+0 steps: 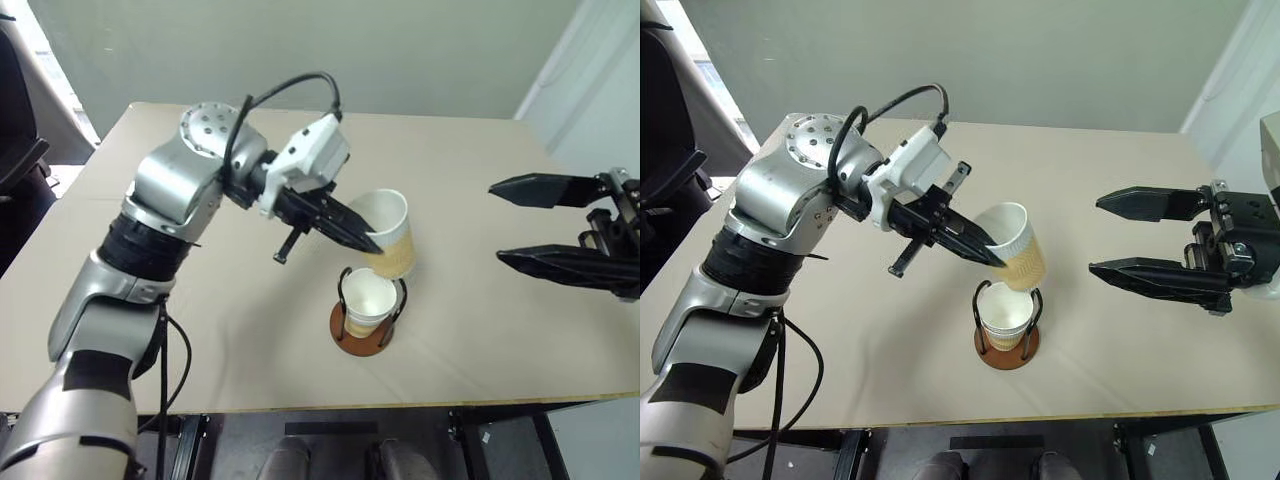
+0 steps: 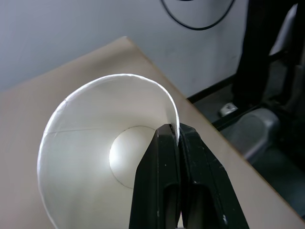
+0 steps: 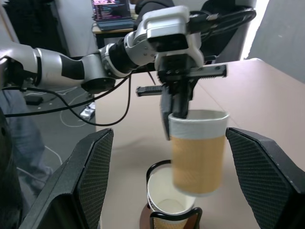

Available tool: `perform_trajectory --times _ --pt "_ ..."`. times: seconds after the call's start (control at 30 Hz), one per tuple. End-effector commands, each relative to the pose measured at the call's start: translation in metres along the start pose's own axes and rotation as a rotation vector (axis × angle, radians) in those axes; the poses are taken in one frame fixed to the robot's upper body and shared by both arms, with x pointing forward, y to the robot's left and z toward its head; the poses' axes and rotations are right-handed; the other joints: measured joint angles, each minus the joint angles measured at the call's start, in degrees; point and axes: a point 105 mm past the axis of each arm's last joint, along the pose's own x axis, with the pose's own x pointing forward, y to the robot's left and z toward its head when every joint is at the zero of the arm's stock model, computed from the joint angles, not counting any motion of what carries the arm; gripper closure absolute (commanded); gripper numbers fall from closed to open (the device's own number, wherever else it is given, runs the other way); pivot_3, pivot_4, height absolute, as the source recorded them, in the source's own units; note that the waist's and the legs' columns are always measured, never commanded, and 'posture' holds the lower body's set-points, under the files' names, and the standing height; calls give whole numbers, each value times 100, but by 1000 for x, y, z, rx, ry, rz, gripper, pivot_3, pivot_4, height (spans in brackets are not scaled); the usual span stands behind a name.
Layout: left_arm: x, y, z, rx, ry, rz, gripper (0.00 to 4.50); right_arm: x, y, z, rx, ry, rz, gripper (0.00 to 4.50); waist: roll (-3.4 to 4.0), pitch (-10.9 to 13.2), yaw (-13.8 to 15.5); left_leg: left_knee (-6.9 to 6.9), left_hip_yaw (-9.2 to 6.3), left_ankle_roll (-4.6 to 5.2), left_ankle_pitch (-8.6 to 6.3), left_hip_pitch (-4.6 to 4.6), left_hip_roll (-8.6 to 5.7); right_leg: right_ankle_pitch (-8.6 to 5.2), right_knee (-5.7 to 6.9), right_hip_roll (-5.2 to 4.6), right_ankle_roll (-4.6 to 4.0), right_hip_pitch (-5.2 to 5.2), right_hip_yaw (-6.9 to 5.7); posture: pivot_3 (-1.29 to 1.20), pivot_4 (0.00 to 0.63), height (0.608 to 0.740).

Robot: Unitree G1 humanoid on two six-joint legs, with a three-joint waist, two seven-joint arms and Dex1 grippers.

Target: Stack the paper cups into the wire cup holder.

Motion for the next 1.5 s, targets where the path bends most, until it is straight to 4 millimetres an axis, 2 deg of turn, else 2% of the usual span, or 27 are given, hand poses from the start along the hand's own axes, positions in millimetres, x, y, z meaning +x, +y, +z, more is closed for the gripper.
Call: perform_trajectory --times 0.03,0.13,0.3,0.5,0.6,0.7,0.9,0.97,1.03,1.07,1.17,1.3,1.43,1.5 --pt "2 -11 4 67 32 -75 4467 -4 5 10 -55 -6 -21 686 1 0 -1 0 2 0 0 0 -1 0 0 1 1 0 0 0 150 740" --pt "6 -14 -10 79 102 -97 4467 -5 5 10 -57 -5 -29 686 1 0 -2 0 1 1 0 0 -1 -1 0 1 1 0 1 0 150 740" --pt "11 -18 -12 92 102 -129 4467 -5 4 9 -59 -2 -36 686 0 0 9 2 -4 4 -2 -1 -2 -1 0 -1 1 1 0 0 150 740" --pt "17 -23 -23 123 176 -164 4467 -6 1 6 -53 16 -59 686 1 0 5 1 -1 5 -3 -1 -1 -1 0 0 1 1 1 0 150 740" --pt "19 -23 -30 135 211 -176 3891 -6 -1 4 -55 22 -67 686 1 0 6 1 -1 5 -3 -1 -1 -1 0 0 1 1 1 0 150 740" --pt "22 -20 -35 145 229 -164 2839 -6 -1 3 -57 22 -66 686 1 0 6 2 -2 7 -4 -1 -2 -1 0 -1 1 1 1 0 150 740" --pt "25 -8 -27 130 169 -85 696 -6 1 -2 -43 43 -58 686 0 0 7 4 14 7 -4 -4 -3 -1 1 -1 1 3 -1 0 150 740" --pt "20 0 -19 88 100 -10 44 -5 1 -10 -30 81 -53 686 1 0 5 4 23 7 -4 -4 -2 -1 2 -1 1 3 -2 0 150 740" --pt "8 12 -15 10 25 122 44 -6 -2 -31 -10 199 -72 686 1 0 8 3 33 7 -4 -4 -2 -1 3 0 1 3 -2 0 150 740" --pt "-3 10 -21 -56 0 169 44 -8 -3 -46 8 263 -83 686 1 0 5 3 40 7 -4 -4 -2 -1 3 -1 1 5 -5 0 150 740" --pt "-26 -5 -50 -201 38 273 44 -16 -6 -71 55 337 -105 686 23 -12 -41 -3 38 9 -6 4 5 -1 9 2 1 7 -2 0 150 740" --pt "-53 -30 -87 -365 102 453 44 -33 -14 -89 98 364 -160 686 33 -18 -57 -4 43 11 -7 5 3 0 7 4 3 -1 -2 0 150 740" --pt "-76 -46 -96 -477 61 658 44 -47 -22 -92 136 302 -257 686 32 -18 -22 1 22 11 -7 6 1 0 1 6 4 -3 -4 0 150 740" --pt "-83 -59 -100 -553 29 701 44 -51 -24 -97 157 286 -297 686 32 -18 2 2 23 11 -7 7 -2 0 3 6 3 0 -4 0 150 740"
